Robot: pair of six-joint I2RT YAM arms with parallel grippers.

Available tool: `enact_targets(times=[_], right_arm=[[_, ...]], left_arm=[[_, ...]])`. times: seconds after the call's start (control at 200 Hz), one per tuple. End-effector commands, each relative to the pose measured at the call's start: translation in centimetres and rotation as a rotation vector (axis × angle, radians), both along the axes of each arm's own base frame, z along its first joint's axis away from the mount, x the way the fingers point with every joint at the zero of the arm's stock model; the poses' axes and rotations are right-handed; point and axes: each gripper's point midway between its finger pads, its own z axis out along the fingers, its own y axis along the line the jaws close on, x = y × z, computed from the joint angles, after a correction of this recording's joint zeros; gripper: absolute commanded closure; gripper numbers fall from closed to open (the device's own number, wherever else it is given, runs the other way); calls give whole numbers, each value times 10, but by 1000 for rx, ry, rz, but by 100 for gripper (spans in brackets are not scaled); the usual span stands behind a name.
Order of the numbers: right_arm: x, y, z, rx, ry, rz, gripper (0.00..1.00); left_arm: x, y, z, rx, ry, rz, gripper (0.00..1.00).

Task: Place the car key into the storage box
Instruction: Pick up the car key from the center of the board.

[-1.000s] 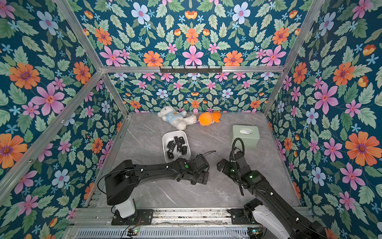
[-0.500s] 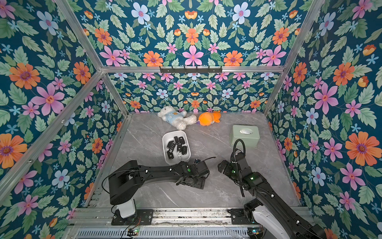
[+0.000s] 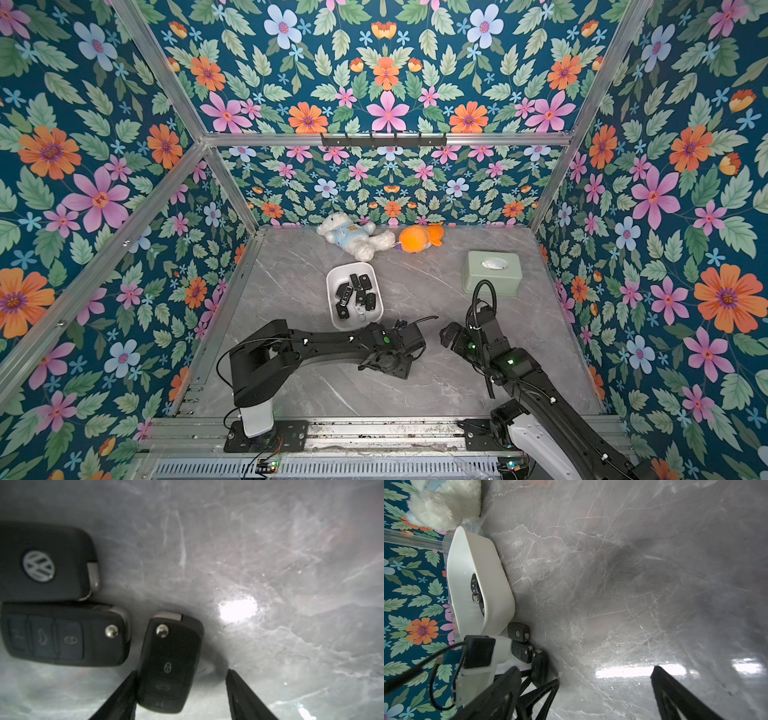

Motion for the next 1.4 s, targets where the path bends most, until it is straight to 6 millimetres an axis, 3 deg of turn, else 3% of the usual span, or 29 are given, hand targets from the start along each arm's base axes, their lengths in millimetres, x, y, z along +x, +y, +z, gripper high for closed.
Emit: enact_targets(times=[0.0, 0.355, 0.48, 0.675, 1.07, 1.22, 1.395], right_arm=[[0, -4, 0, -19, -6, -13, 1], [-3, -8, 2, -15, -19, -29, 1], [-3, -8, 2, -11, -20, -32, 1], [-4, -10, 3, -9, -25, -39, 1], [3, -8, 4, -11, -38, -47, 1], [10, -2, 5, 4, -47, -39, 1], [23, 8, 7, 29, -48, -33, 1]], left_arm=[[3, 2, -6, 31, 7, -23, 34], [7, -4, -7, 32, 11, -43, 54], [9, -8, -4, 26, 5, -50, 67], [14, -15, 5, 0, -15, -40, 68], [42, -41, 65, -179, -109, 33, 68], [64, -34, 90, -237, -147, 91, 67], [97, -11, 115, -296, -176, 183, 68]])
